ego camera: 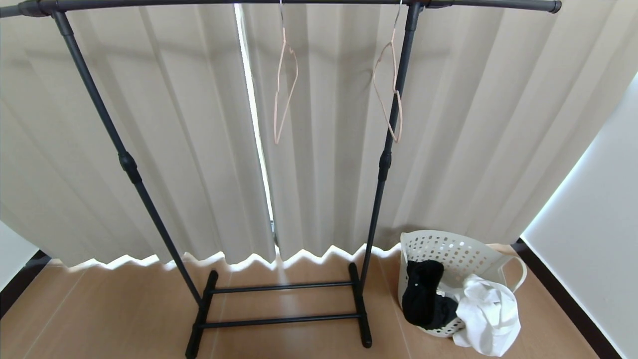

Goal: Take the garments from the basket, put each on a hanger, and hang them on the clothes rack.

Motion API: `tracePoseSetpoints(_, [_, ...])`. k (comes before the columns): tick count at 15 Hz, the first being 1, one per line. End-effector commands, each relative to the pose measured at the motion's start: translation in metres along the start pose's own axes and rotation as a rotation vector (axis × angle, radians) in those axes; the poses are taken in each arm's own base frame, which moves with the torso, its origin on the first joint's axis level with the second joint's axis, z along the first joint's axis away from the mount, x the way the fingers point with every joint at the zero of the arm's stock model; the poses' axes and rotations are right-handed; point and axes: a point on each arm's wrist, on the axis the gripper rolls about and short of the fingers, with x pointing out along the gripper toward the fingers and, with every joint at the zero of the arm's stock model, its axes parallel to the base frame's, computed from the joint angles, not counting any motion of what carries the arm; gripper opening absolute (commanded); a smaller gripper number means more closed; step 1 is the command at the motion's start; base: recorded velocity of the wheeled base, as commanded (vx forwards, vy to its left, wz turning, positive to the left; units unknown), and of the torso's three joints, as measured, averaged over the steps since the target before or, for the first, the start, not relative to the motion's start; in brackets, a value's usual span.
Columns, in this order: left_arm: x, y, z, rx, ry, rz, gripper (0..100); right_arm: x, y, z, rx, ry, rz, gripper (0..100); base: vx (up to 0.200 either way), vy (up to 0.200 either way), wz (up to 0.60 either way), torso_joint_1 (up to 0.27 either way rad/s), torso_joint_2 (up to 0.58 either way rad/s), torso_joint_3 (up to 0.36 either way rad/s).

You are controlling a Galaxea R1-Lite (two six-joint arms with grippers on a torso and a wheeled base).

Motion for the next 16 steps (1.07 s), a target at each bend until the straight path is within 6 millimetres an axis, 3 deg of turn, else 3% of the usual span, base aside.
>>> tracePoseSetpoints(1, [0.0001, 0.0000, 0.0000, 0.000, 0.002, 0.000, 100, 0.0001, 0.0000, 0.0000, -0.001, 0.001, 0.001, 100, 0.000, 0.000, 0.00, -0.168, 0.50, 0.315])
tracePoseSetpoints(11, [0.0001, 0.0000, 0.0000, 0.000, 0.002, 0.000, 100, 0.0001, 0.0000, 0.0000, -0.002, 0.001, 0.001, 100, 0.000, 0.000, 0.00, -0.120, 0.46, 0.336])
tracePoseSetpoints(16, [0.0001, 0.0000, 0.0000, 0.000, 0.002, 0.000, 100, 0.0001, 0.0000, 0.0000, -0.002, 0.001, 0.001, 100, 0.000, 0.000, -0.12, -0.012, 0.08, 0.070])
